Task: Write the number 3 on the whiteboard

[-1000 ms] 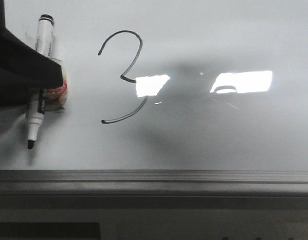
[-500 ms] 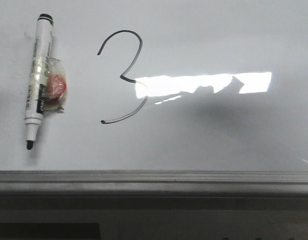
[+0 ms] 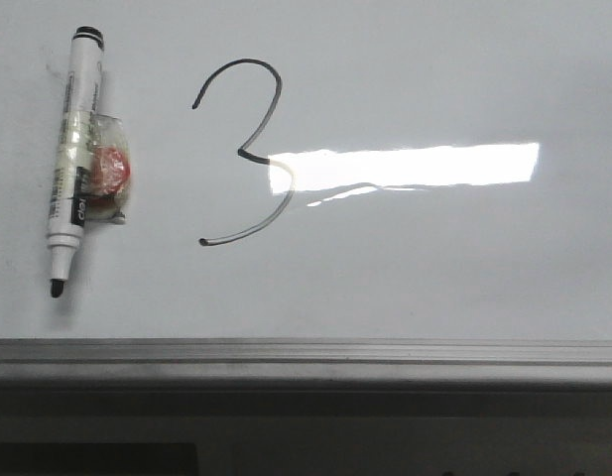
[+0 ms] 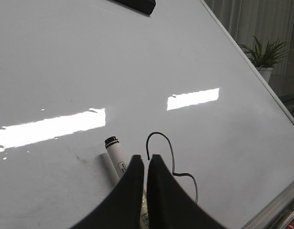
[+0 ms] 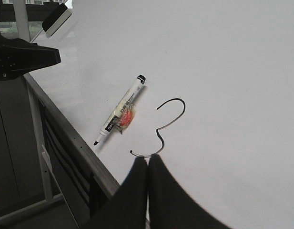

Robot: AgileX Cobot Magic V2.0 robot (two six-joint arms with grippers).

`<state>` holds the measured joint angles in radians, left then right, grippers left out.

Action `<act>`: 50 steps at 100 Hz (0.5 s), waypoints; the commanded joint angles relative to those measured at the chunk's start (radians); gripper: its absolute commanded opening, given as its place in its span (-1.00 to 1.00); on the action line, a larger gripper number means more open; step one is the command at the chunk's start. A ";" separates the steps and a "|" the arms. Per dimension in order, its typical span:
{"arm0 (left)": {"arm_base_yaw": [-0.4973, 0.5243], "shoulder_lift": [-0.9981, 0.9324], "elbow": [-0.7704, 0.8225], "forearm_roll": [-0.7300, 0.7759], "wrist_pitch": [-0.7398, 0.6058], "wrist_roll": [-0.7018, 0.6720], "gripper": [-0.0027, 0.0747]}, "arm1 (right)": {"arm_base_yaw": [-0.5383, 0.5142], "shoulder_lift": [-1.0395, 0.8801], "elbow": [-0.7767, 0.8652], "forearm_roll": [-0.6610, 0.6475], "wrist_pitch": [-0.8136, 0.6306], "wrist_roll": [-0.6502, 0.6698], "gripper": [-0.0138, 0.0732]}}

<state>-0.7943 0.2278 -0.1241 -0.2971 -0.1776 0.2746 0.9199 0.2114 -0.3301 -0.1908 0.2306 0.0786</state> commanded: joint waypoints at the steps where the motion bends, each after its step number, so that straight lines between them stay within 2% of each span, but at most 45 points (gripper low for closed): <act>1: 0.001 0.001 -0.026 0.009 -0.078 0.001 -0.98 | -0.005 -0.054 -0.004 -0.017 -0.094 0.003 -0.79; 50: 0.001 0.001 -0.026 0.009 -0.078 0.001 -0.98 | -0.005 -0.089 0.000 -0.017 -0.087 0.003 -0.79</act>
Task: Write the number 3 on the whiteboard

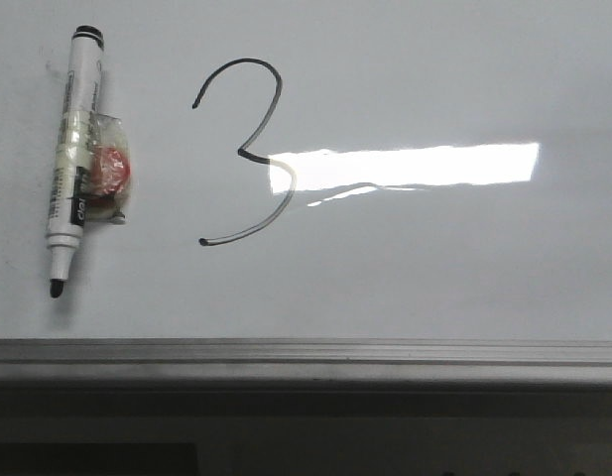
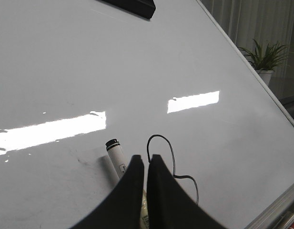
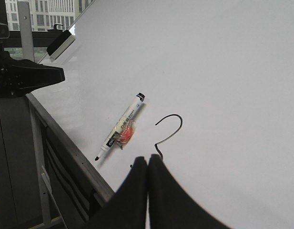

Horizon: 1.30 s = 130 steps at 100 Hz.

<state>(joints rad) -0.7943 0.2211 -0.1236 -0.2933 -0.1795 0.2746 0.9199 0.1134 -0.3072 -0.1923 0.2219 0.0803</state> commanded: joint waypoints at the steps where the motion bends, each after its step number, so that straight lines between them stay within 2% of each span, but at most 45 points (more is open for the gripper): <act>1: 0.001 0.008 -0.027 0.005 -0.076 0.001 -0.98 | -0.005 0.009 -0.023 -0.015 -0.079 0.001 -0.79; 30: 0.001 0.008 -0.027 0.005 -0.076 0.001 -0.98 | -0.005 0.009 -0.023 -0.015 -0.079 0.001 -0.79; 41: 0.032 0.008 -0.027 0.010 -0.076 -0.002 -0.98 | -0.005 0.009 -0.023 -0.015 -0.079 0.001 -0.79; 49: 0.101 0.008 -0.027 0.066 -0.063 -0.014 -0.98 | -0.005 0.009 -0.023 -0.015 -0.079 0.001 -0.79; 57: 0.187 0.007 -0.027 0.145 -0.033 -0.099 -0.98 | -0.005 0.009 -0.023 -0.015 -0.079 0.001 -0.79; 65: 0.283 -0.004 -0.021 0.221 0.043 -0.198 -0.98 | -0.005 0.009 -0.023 -0.015 -0.079 0.001 -0.79; 73: 0.365 -0.035 -0.013 0.262 0.126 -0.213 -0.98 | -0.005 0.009 -0.023 -0.015 -0.079 0.001 -0.79; 81: 0.441 -0.084 -0.003 0.264 0.236 -0.213 -0.98 | -0.005 0.009 -0.023 -0.015 -0.079 0.001 -0.79; 90: 0.528 -0.141 0.030 0.264 0.299 -0.213 -0.98 | -0.005 0.009 -0.023 -0.015 -0.079 0.001 -0.79; 114: 0.741 -0.251 0.138 0.264 0.301 -0.213 -0.98 | -0.005 0.009 -0.023 -0.015 -0.079 0.001 -0.79; 130: 0.796 -0.251 0.161 0.259 0.364 -0.213 -0.98 | -0.005 0.009 -0.023 -0.015 -0.077 0.001 -0.79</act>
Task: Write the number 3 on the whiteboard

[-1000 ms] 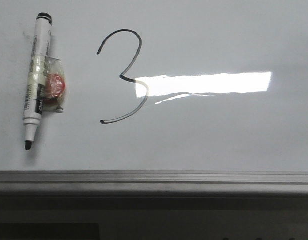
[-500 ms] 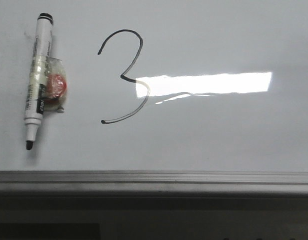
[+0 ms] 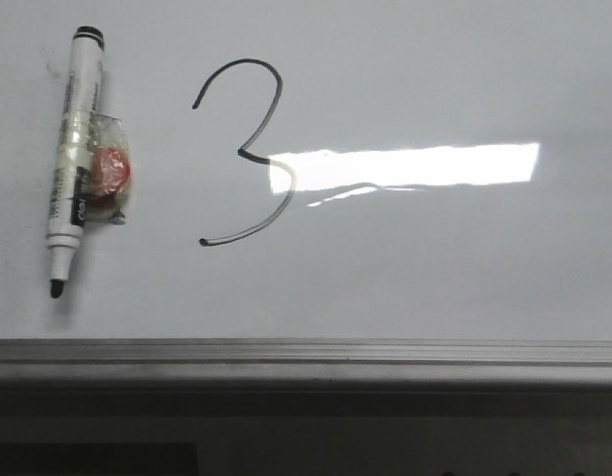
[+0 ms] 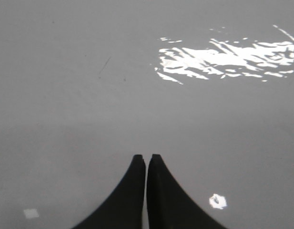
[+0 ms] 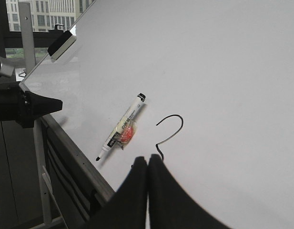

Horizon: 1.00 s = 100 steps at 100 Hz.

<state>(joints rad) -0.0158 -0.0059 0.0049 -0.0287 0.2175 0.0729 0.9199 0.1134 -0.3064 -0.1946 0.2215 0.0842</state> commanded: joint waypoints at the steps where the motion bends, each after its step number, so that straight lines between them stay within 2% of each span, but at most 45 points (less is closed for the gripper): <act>1: 0.020 -0.024 0.033 -0.009 -0.029 -0.011 -0.98 | -0.005 0.009 -0.024 -0.013 -0.077 -0.003 -0.79; 14: 0.022 -0.024 0.033 -0.011 0.070 -0.011 -0.98 | -0.005 0.009 -0.024 -0.013 -0.077 -0.003 -0.79; 100: 0.022 -0.024 0.033 -0.011 0.052 -0.011 -0.98 | -0.005 0.009 -0.021 -0.013 -0.078 -0.003 -0.79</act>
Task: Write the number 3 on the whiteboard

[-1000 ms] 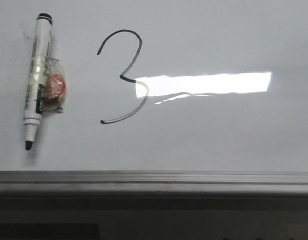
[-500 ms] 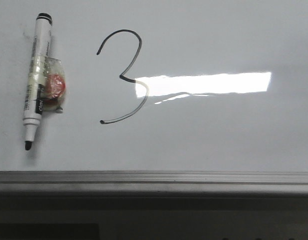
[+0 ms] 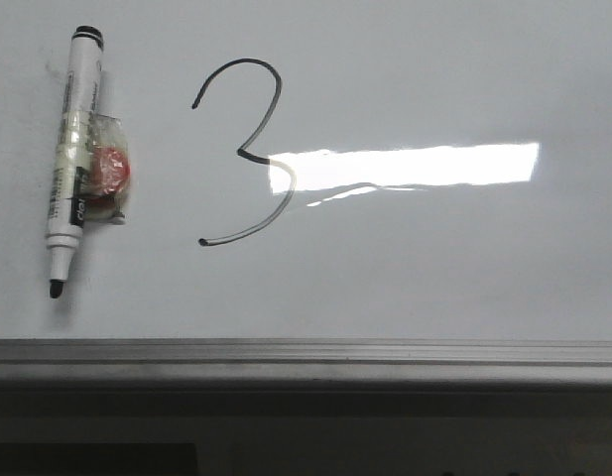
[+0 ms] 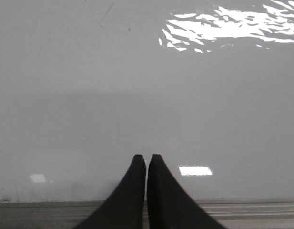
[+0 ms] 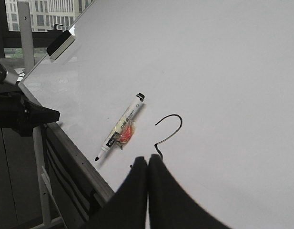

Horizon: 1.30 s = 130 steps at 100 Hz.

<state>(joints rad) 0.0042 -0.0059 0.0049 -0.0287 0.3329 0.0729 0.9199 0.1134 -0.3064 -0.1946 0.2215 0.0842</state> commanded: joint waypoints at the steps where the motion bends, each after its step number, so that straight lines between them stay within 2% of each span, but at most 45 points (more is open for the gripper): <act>1: 0.002 -0.024 0.033 -0.011 -0.063 -0.011 -0.98 | -0.005 0.009 -0.021 -0.013 -0.078 -0.003 -0.79; 13: 0.002 -0.024 0.033 -0.011 -0.063 -0.011 -0.98 | -0.012 0.009 0.013 -0.013 -0.078 -0.003 -0.79; 25: 0.002 -0.024 0.033 -0.011 -0.063 -0.011 -0.98 | -0.084 0.009 0.076 -0.013 -0.118 -0.003 -0.79; 52: 0.002 -0.024 0.033 -0.011 -0.063 -0.011 -0.98 | -0.462 0.009 0.297 0.000 -0.394 -0.003 -0.79; 58: 0.002 -0.024 0.033 -0.011 -0.063 -0.011 -0.98 | -0.546 0.009 0.345 0.038 -0.430 -0.003 -0.79; 62: 0.002 -0.024 0.033 -0.011 -0.063 -0.011 -0.98 | -0.607 0.009 0.338 0.066 -0.352 -0.003 -0.79; 75: 0.002 -0.024 0.033 -0.011 -0.063 -0.011 -0.98 | -0.778 0.009 0.340 0.075 -0.251 -0.003 -0.79; 87: 0.002 -0.024 0.033 -0.011 -0.063 -0.011 -0.98 | -0.875 0.009 0.340 0.075 -0.180 -0.003 -0.79; 101: 0.002 -0.024 0.033 -0.011 -0.063 -0.011 -0.98 | -0.937 -0.058 0.340 0.075 0.062 -0.003 -0.79; 109: 0.002 -0.024 0.033 -0.011 -0.063 -0.011 -0.98 | -0.953 -0.146 0.342 0.071 0.101 -0.003 -0.79; 130: 0.002 -0.024 0.033 -0.011 -0.063 -0.011 -0.98 | -0.955 -0.138 0.342 0.071 0.103 -0.003 -0.79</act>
<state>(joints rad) 0.0042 -0.0059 0.0049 -0.0305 0.3329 0.0712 -0.0260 -0.0091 0.0099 -0.1213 0.3333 0.0845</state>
